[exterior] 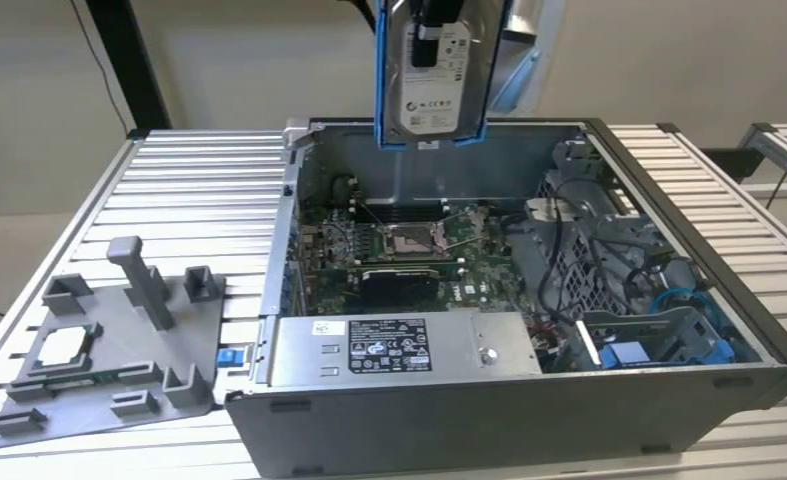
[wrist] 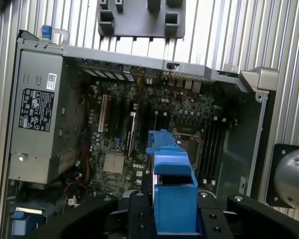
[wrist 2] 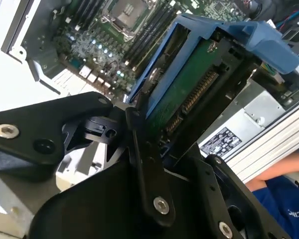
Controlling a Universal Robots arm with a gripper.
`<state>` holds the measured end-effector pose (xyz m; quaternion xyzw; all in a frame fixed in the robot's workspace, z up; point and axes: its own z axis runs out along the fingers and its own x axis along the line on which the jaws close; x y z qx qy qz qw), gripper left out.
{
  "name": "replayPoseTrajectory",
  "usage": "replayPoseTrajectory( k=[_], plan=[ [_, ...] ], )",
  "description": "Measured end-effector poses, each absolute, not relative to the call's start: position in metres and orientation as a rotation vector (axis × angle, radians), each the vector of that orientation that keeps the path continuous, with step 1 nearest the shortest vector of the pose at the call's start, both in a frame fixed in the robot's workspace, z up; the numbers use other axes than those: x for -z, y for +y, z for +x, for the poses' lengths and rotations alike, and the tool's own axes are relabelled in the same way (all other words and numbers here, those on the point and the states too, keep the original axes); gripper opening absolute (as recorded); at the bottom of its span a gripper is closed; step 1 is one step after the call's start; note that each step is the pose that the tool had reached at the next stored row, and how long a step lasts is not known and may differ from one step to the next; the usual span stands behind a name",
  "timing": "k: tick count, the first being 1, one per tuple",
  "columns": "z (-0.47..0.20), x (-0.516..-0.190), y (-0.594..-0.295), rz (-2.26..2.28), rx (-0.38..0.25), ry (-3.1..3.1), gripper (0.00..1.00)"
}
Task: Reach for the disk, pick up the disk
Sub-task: 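Pick up the disk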
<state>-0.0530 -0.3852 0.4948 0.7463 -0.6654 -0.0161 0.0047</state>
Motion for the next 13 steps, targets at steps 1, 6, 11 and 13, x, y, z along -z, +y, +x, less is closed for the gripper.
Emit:
replayPoseTrajectory(
  k=[1, 6, 11, 13],
  plan=[
    [-0.0509, -0.4948, -0.3852, 2.337, 0.051, -2.084, 0.0],
    [-0.0472, -0.4948, -0.3852, 2.337, 0.051, -2.085, 0.0],
    [-0.0469, -0.4947, -0.3856, 2.336, 0.051, -2.086, 0.0],
    [-0.0468, -0.4947, -0.3873, 2.331, 0.051, -2.091, 0.0]
  ],
)
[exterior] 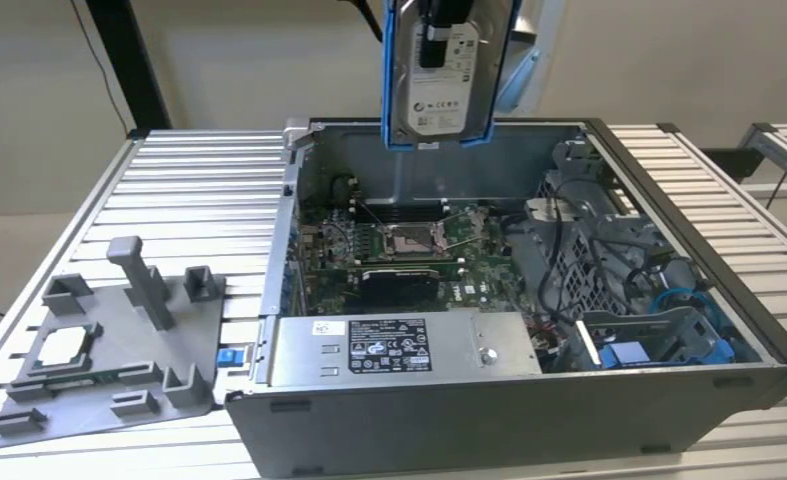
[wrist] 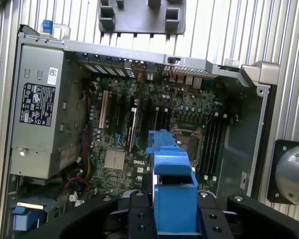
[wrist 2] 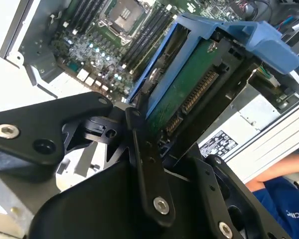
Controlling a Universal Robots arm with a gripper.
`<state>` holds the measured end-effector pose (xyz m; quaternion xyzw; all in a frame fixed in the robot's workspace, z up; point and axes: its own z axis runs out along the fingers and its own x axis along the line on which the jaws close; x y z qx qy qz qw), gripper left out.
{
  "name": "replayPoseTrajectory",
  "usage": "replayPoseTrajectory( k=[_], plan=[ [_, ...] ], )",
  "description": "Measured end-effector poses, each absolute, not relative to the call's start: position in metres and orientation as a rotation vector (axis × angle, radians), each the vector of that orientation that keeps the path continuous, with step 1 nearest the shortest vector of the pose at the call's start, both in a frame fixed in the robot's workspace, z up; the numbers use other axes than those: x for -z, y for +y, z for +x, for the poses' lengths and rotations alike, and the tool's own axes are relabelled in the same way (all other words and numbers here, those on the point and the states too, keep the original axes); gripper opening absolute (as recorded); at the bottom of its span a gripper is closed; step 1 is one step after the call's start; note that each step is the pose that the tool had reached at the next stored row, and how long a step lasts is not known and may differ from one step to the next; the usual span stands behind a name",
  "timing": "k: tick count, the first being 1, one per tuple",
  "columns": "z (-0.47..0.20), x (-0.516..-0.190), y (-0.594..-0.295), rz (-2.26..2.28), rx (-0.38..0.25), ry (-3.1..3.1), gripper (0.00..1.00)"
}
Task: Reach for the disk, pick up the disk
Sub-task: 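Pick up the disk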
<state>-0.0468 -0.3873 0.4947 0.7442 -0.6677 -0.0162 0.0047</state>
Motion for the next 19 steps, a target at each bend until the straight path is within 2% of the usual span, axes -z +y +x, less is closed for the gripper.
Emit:
replayPoseTrajectory(
  k=[19],
  plan=[
    [-0.043, -0.493, -0.406, 2.25, 0.051, -2.18, 0.0]
  ],
)
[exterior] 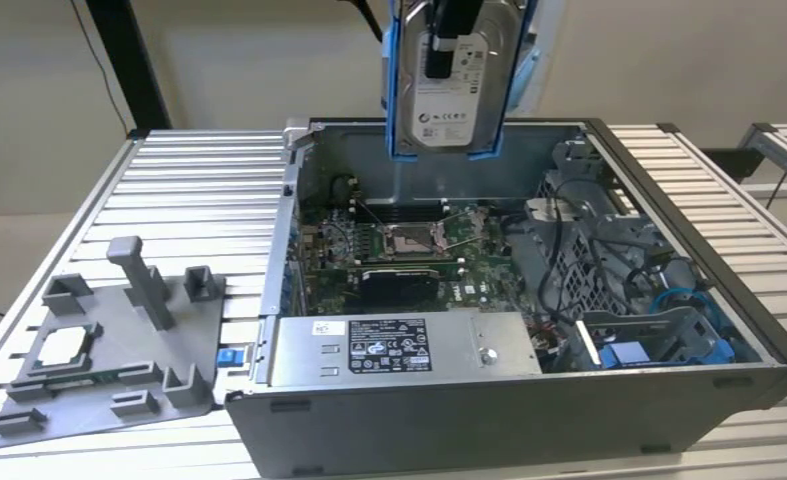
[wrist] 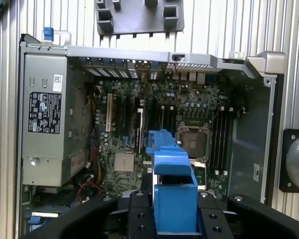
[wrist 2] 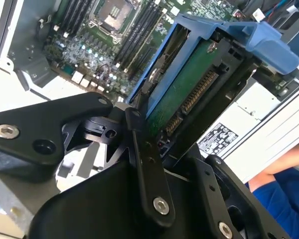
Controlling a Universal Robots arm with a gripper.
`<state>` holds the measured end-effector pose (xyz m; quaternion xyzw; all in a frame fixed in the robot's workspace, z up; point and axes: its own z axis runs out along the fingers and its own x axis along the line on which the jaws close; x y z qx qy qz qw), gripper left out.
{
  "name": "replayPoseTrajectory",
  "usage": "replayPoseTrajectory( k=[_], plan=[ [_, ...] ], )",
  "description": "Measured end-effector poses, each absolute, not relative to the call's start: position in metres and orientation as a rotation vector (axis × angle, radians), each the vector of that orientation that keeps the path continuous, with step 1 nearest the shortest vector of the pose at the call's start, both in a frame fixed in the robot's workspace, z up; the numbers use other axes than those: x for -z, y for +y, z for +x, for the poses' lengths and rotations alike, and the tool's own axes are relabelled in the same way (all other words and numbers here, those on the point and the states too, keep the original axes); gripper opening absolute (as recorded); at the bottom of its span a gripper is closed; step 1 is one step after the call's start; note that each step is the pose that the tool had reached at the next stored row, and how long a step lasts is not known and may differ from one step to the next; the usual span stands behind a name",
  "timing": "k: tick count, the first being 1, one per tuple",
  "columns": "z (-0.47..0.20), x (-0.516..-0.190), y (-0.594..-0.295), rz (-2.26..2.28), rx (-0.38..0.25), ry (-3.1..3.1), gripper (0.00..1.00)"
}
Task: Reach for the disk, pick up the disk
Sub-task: 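Pick up the disk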
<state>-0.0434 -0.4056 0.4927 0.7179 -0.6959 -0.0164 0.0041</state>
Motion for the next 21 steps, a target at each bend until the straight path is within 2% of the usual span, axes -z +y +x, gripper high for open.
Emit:
replayPoseTrajectory(
  k=[21],
  plan=[
    [-0.036, -0.492, -0.444, 2.233, 0.061, -2.189, 0.0]
  ],
)
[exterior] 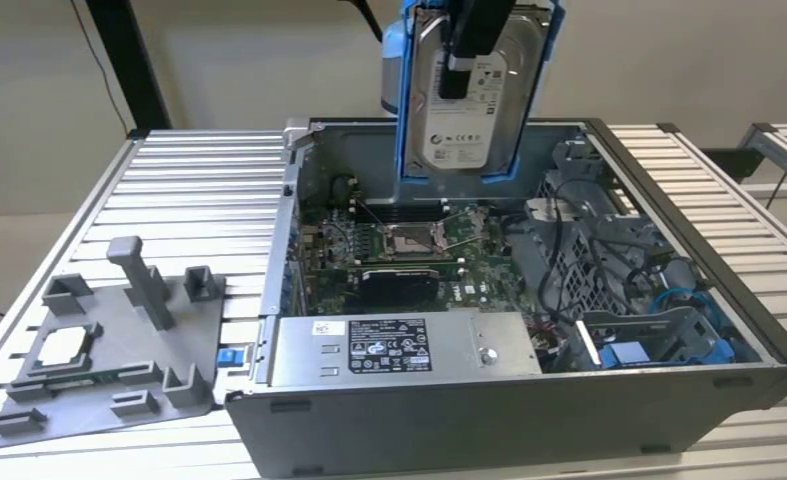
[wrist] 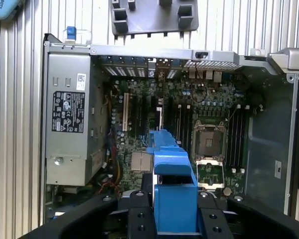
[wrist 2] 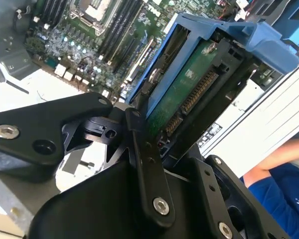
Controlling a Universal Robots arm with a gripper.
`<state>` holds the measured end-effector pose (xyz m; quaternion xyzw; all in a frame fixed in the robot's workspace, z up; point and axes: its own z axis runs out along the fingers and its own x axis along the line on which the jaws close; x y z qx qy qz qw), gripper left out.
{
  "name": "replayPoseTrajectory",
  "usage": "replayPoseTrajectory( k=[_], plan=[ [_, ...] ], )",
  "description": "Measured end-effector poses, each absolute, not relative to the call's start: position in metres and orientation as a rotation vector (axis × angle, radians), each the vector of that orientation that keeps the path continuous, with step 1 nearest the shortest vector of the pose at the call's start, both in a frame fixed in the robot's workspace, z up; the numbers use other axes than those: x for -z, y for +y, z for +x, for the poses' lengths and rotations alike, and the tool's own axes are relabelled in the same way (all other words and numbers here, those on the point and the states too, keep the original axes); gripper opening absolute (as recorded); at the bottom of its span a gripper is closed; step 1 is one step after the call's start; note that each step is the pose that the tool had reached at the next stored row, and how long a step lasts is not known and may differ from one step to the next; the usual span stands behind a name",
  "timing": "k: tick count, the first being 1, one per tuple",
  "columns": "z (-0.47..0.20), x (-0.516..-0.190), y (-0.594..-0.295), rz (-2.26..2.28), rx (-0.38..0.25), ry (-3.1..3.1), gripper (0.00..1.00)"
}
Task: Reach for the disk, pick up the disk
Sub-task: 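Pick up the disk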
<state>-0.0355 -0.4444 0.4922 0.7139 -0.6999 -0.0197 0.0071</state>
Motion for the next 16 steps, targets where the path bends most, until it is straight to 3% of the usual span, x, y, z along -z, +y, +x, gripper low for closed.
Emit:
replayPoseTrajectory(
  k=[16],
  plan=[
    [-0.023, -0.492, -0.471, 2.223, 0.072, -2.189, 0.0]
  ],
)
